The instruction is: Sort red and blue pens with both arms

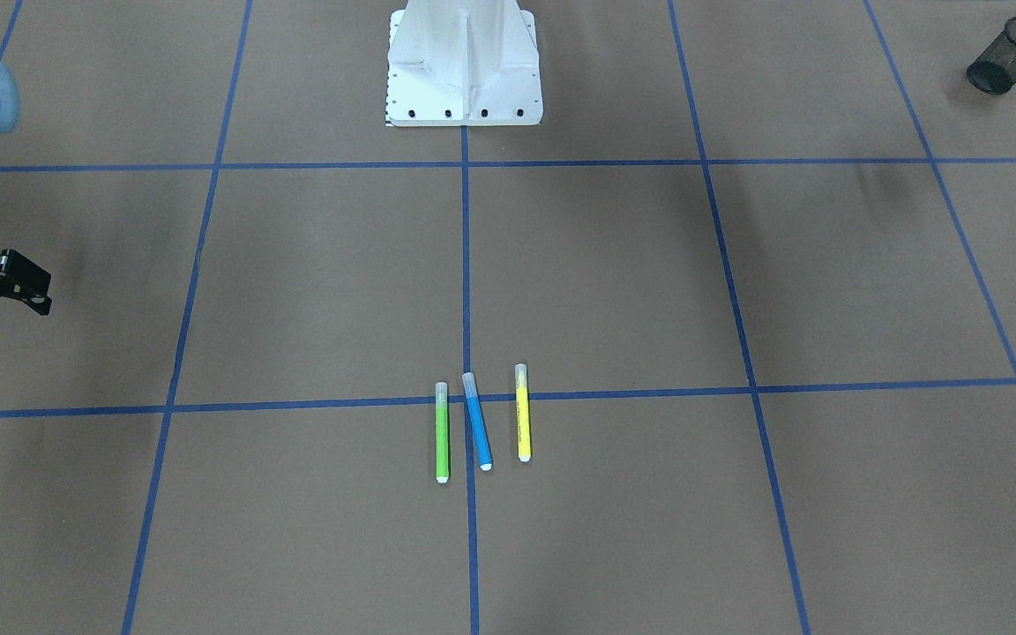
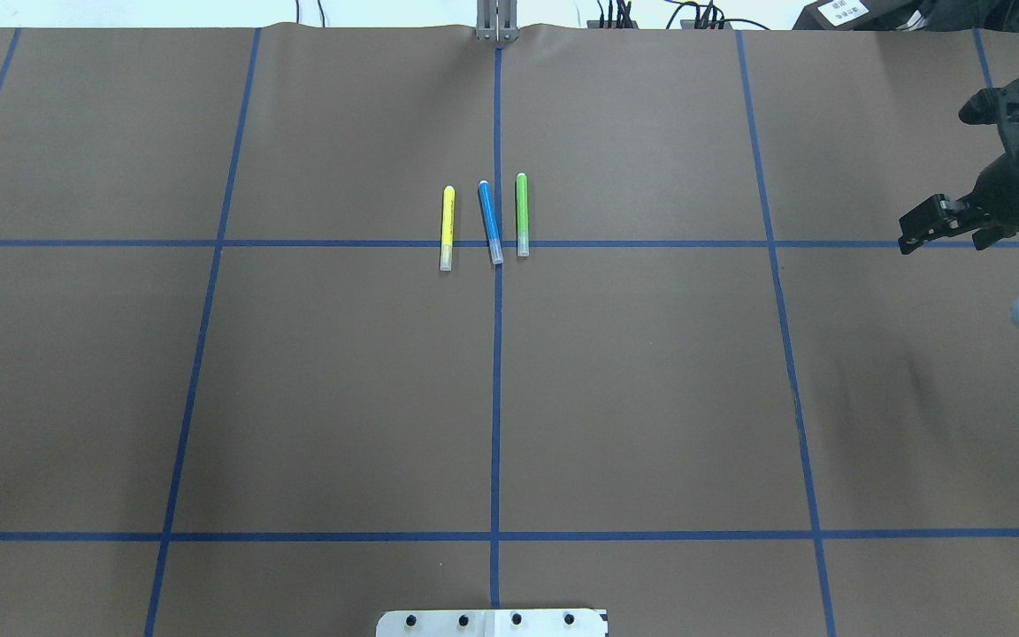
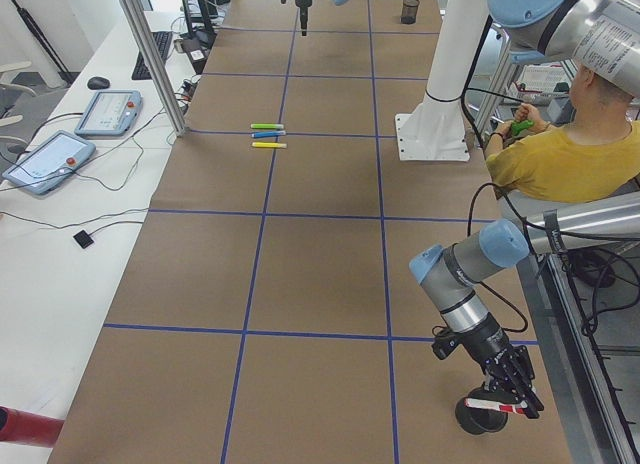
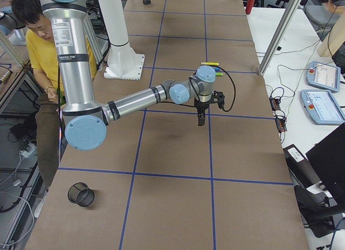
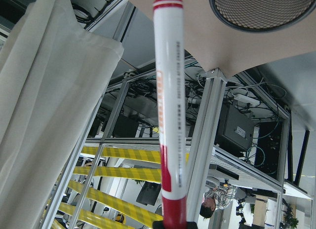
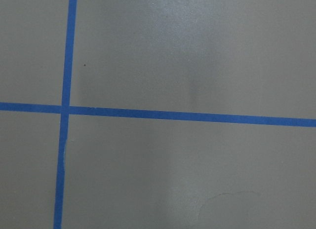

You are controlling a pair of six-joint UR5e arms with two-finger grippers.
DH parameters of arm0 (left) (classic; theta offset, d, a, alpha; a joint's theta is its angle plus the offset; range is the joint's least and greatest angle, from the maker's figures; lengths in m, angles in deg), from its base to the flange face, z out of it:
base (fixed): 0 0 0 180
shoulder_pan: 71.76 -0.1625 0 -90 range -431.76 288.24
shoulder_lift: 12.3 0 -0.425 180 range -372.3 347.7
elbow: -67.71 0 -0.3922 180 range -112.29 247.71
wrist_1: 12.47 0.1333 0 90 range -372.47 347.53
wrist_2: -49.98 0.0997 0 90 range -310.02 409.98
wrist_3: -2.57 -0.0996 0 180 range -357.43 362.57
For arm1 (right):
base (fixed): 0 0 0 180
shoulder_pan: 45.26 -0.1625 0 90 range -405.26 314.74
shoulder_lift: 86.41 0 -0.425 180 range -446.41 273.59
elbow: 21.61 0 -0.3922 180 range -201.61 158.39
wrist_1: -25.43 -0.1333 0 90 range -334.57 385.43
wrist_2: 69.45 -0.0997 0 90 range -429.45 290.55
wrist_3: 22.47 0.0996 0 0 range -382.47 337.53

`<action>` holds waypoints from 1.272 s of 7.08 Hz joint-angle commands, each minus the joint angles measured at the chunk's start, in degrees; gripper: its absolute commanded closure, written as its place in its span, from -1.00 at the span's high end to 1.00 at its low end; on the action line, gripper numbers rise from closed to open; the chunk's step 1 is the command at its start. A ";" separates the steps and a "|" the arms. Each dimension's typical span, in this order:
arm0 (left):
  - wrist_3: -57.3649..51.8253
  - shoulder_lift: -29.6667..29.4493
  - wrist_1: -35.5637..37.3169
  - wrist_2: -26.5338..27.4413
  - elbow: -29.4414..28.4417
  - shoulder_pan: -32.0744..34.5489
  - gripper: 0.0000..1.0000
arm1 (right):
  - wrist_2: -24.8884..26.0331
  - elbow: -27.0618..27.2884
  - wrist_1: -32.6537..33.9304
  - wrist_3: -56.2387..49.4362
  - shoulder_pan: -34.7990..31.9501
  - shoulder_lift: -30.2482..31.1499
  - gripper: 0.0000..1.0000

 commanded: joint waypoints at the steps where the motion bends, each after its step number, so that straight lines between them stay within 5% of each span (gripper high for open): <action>1: -4.77 0.03 -0.12 -8.12 -0.90 -0.02 -1.00 | 0.09 0.05 0.00 0.00 0.04 0.00 1.00; 4: -5.66 0.03 -8.51 -10.78 -8.33 -0.02 -1.00 | 0.09 0.05 0.00 0.00 0.12 0.09 1.00; 9: -5.75 -2.95 -9.35 -13.42 -11.96 -0.11 -1.00 | 0.09 0.05 0.00 0.00 0.21 0.09 1.00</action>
